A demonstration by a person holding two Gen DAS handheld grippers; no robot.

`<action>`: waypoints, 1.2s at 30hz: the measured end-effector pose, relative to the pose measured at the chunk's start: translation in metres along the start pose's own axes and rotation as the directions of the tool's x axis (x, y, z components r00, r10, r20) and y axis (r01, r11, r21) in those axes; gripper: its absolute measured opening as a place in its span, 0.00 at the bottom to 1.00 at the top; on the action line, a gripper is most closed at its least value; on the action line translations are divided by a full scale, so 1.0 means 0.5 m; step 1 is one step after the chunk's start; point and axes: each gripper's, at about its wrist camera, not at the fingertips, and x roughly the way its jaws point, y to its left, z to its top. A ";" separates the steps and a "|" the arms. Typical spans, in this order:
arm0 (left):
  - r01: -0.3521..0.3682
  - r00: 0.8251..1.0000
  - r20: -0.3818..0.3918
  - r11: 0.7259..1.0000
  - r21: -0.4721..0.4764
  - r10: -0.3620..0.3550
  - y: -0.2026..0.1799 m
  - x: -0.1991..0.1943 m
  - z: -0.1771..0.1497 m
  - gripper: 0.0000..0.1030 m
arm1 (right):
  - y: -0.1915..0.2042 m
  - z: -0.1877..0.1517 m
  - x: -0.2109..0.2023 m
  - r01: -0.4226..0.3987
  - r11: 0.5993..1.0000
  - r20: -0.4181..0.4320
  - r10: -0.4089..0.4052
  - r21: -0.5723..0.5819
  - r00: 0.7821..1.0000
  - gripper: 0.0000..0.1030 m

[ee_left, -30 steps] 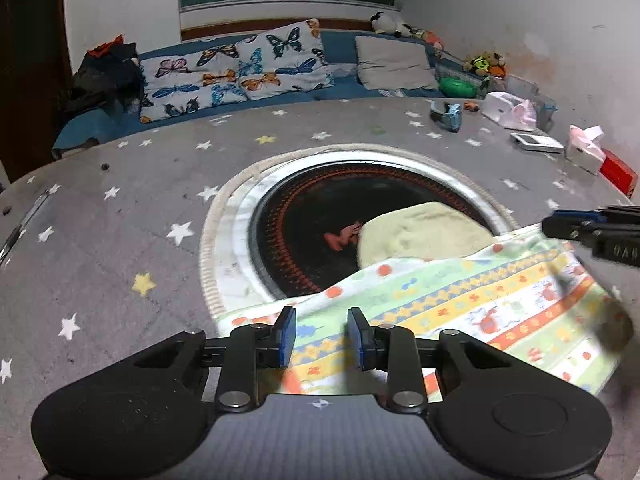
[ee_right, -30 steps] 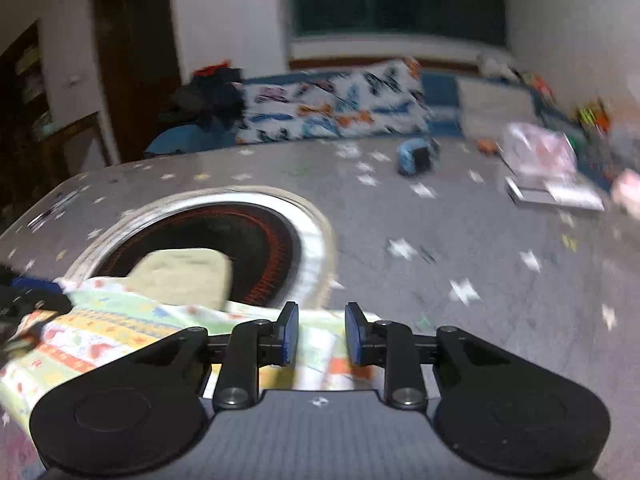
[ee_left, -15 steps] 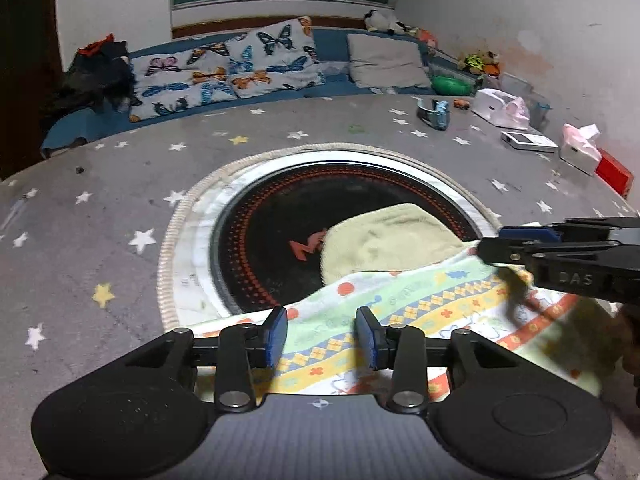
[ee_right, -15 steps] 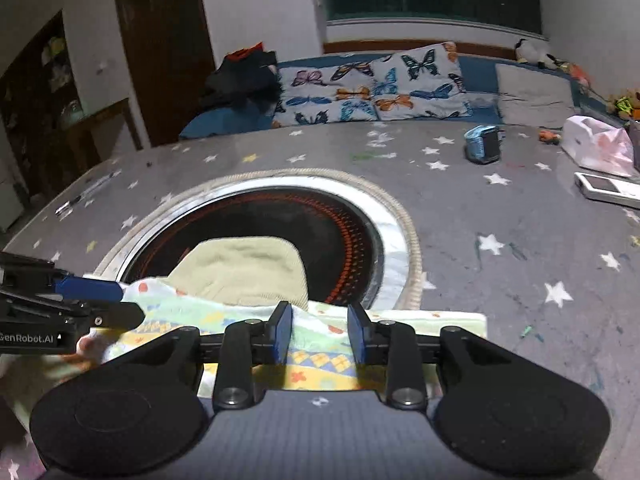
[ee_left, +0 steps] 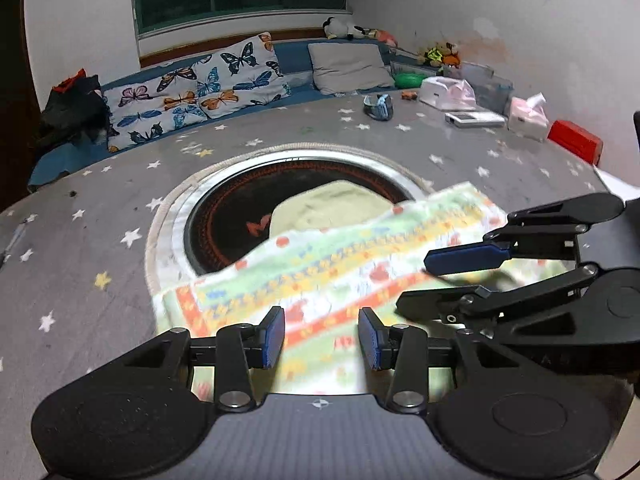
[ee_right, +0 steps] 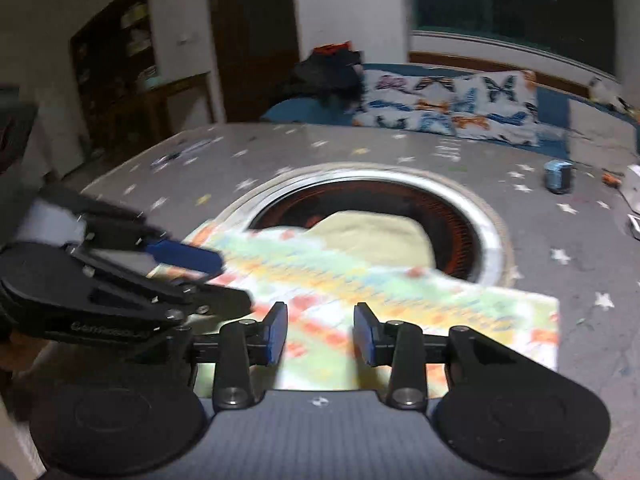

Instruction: Fold clothes

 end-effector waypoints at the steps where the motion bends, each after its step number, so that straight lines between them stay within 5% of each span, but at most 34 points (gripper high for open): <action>1: -0.001 1.000 -0.002 1.000 -0.002 0.001 0.001 -0.005 -0.010 0.43 | 0.013 -0.007 -0.004 0.000 1.000 -0.002 0.000 -0.019 1.000 0.36; 8: -0.016 1.000 0.016 0.999 -0.043 0.016 0.016 -0.034 -0.064 0.46 | 0.053 -0.053 -0.045 0.029 0.995 -0.001 -0.029 -0.099 1.000 0.39; 22: -0.012 0.999 0.028 0.986 -0.168 0.017 0.055 -0.062 -0.095 0.54 | -0.059 -0.116 -0.136 0.114 0.990 -0.022 -0.112 0.083 0.993 0.45; 30: -0.004 1.000 0.016 0.979 -0.203 0.007 0.063 -0.063 -0.088 0.57 | -0.066 -0.068 -0.134 0.135 0.989 0.049 -0.138 0.063 0.989 0.52; 36: -0.035 0.999 0.000 0.967 -0.252 0.036 0.088 -0.071 -0.094 0.69 | -0.098 -0.071 -0.087 0.183 0.976 -0.026 -0.182 0.115 0.983 0.55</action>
